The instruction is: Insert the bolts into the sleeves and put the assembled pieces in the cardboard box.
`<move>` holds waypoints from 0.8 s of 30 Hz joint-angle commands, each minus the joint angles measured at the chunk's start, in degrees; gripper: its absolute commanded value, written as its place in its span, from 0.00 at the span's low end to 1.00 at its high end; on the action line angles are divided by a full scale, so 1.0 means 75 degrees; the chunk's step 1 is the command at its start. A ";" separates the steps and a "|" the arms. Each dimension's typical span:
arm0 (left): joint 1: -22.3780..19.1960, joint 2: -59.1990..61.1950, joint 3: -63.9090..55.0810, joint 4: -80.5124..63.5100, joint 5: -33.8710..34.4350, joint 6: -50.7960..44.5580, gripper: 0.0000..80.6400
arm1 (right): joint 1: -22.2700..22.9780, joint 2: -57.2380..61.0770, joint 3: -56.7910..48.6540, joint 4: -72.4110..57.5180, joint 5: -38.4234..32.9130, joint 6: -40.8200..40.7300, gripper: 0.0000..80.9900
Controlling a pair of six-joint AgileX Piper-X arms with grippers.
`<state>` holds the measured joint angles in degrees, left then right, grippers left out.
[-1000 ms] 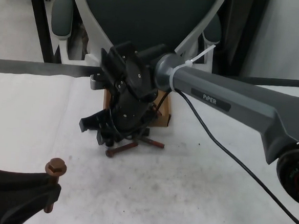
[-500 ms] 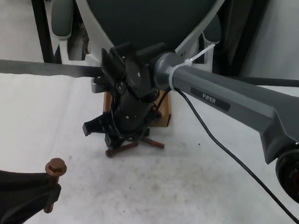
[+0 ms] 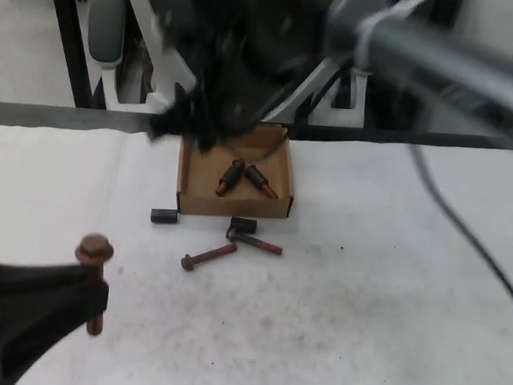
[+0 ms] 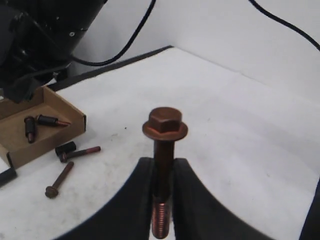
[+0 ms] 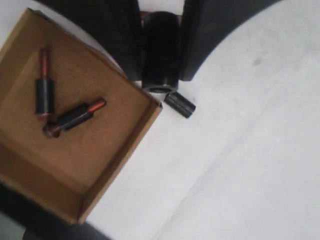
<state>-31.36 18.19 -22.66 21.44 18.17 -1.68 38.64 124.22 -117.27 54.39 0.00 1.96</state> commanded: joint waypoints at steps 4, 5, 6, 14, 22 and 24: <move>0.0015 -0.0089 -0.0053 -0.0395 -0.0013 -0.0206 0.01 | 0.0010 -0.1849 0.1331 -0.0901 0.0000 -0.0321 0.00; 0.0015 -0.0073 -0.0037 -0.0434 -0.0013 -0.0204 0.01 | 0.0010 -0.2057 0.1651 -0.1042 0.0000 -0.0320 0.00; 0.0015 -0.0052 -0.0030 -0.0485 -0.0013 -0.0225 0.01 | 0.0010 -0.2366 0.1997 -0.1223 0.0000 -0.0320 0.00; 0.0015 0.0755 -0.0032 -0.1253 0.0273 -0.0481 0.01 | 0.0048 -0.4524 0.5134 -0.3085 -0.0042 -0.0320 0.00; 0.0015 0.2093 -0.0032 -0.3162 0.0529 -0.1679 0.01 | 0.0069 -0.6879 0.8489 -0.5598 -0.0090 0.0220 0.00; 0.0015 0.2433 -0.0032 -0.3670 0.0687 -0.2016 0.01 | 0.0069 -0.7386 0.9251 -0.6190 -0.0232 0.0312 0.00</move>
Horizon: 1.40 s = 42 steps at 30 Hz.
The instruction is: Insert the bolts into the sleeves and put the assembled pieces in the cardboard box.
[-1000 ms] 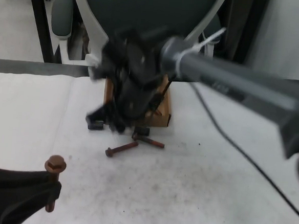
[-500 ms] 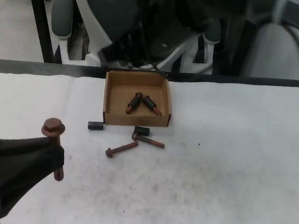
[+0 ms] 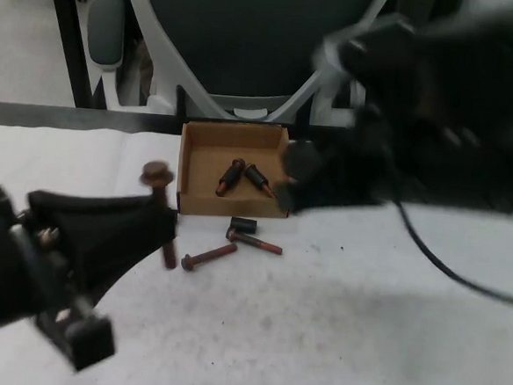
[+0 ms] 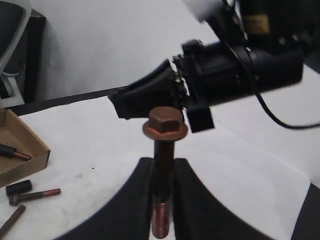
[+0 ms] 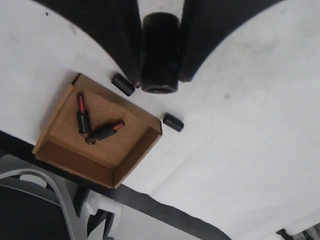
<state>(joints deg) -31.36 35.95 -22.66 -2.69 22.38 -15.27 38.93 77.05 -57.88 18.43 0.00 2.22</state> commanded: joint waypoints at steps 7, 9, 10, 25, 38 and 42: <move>0.0015 0.1241 -0.0032 -0.2027 0.0237 -0.0813 0.01 | 0.0262 -0.2311 0.3195 -0.2720 -0.1094 0.0582 0.00; 0.0015 0.1549 -0.0032 -0.2312 0.0235 -0.0851 0.01 | 0.0425 -0.2424 0.3554 -0.3159 -0.1250 0.0637 0.00; 0.0015 0.1673 -0.0032 -0.2394 0.0235 -0.0848 0.01 | 0.0495 -0.2430 0.3660 -0.3298 -0.1252 0.0704 0.00; 0.0015 0.2592 -0.0013 -0.3625 0.0577 -0.1765 0.01 | 0.0828 -0.2314 0.4052 -0.3691 -0.2172 0.0343 0.00; -0.0024 0.2592 -0.0013 -0.3666 0.1030 -0.2517 0.01 | 0.0828 -0.2213 0.4052 -0.4337 -0.2449 0.0332 0.00; -0.0024 0.2592 -0.0013 -0.3669 0.1030 -0.2514 0.01 | 0.0828 -0.2213 0.4052 -0.4393 -0.2678 0.0332 0.00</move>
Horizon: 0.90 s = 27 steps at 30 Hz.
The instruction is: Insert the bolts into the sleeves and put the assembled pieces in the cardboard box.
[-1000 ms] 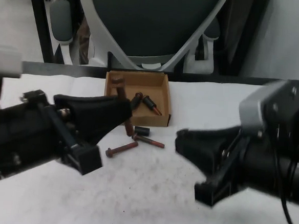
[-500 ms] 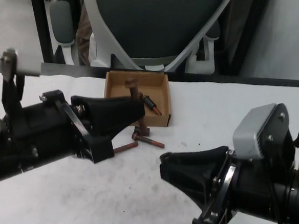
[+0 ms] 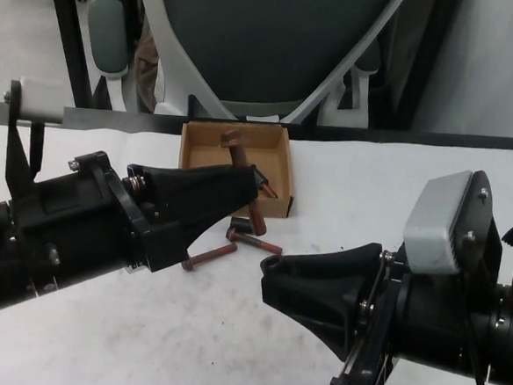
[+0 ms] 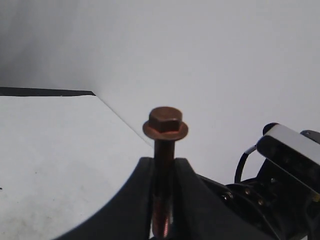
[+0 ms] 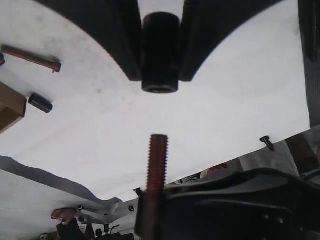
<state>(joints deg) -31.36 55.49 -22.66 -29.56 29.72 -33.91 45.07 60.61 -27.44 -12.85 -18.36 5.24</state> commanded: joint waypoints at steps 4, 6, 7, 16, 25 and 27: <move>-0.0024 -0.0013 -0.0013 -0.0085 0.0052 -0.0044 0.01 | 0.0010 -0.0021 -0.0007 -0.0504 -0.0279 -0.0070 0.00; -0.0024 -0.0013 -0.0013 -0.0085 0.0052 -0.0099 0.01 | 0.0010 -0.0021 -0.0007 -0.0610 -0.0279 -0.0070 0.00; -0.0024 -0.0013 -0.0013 -0.0085 0.0086 -0.0113 0.01 | 0.0010 -0.0021 -0.0007 -0.0620 -0.0279 -0.0070 0.00; -0.0024 -0.0013 0.0065 0.0024 0.0229 -0.0112 0.01 | 0.0010 -0.0021 -0.0007 -0.0730 -0.0279 -0.0055 0.00; -0.0024 -0.0013 0.0140 -0.0047 0.0424 -0.0308 0.01 | 0.0010 -0.0021 -0.0007 -0.0806 -0.0279 -0.0055 0.00; -0.0024 -0.0013 0.0140 -0.0186 0.0424 -0.0393 0.01 | 0.0010 -0.0021 -0.0007 -0.0783 -0.0279 -0.0055 0.00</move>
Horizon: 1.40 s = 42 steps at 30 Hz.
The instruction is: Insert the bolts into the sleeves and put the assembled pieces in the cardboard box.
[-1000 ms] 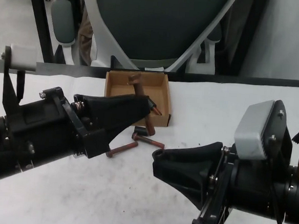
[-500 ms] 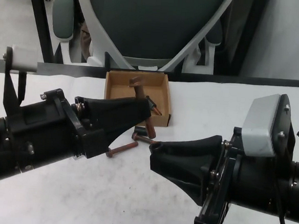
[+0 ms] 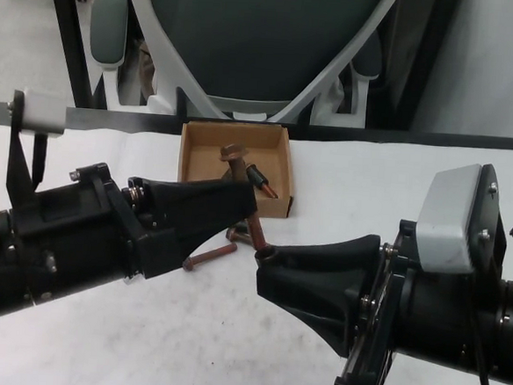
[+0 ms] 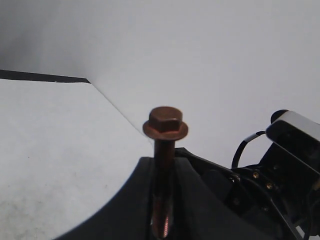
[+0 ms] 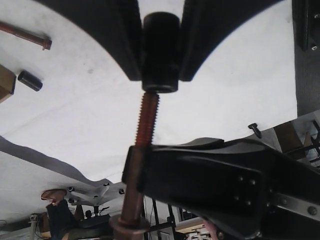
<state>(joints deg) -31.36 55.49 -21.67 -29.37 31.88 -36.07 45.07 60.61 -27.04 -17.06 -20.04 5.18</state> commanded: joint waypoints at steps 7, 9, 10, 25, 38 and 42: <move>-0.0024 -0.0013 0.0007 -0.0413 0.0465 -0.0168 0.01 | 0.0010 -0.0021 -0.0061 -0.0221 -0.0055 -0.0046 0.00; -0.0024 -0.0013 0.0007 -0.0413 0.0589 -0.0168 0.01 | 0.0010 -0.0021 -0.0061 -0.0221 -0.0055 -0.0046 0.00; -0.0024 -0.0013 0.0007 -0.0413 0.0625 -0.0154 0.01 | 0.0010 -0.0021 -0.0061 -0.0221 -0.0055 -0.0046 0.00; -0.0024 -0.0013 0.0007 -0.0397 0.0844 0.0251 0.01 | 0.0010 -0.0021 -0.0061 -0.0283 -0.0055 -0.0046 0.00; -0.0024 -0.0013 0.0007 -0.0317 0.0085 0.0409 0.01 | 0.0010 -0.0021 -0.0061 -0.0281 0.0062 -0.0046 0.00; -0.0024 -0.0013 0.0007 -0.0285 0.0111 0.0409 0.01 | 0.0010 -0.0021 -0.0061 -0.0281 0.0062 -0.0046 0.00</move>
<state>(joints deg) -31.36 55.49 -21.56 -31.34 33.11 -33.39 45.07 60.61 -27.06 -17.65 -19.64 5.18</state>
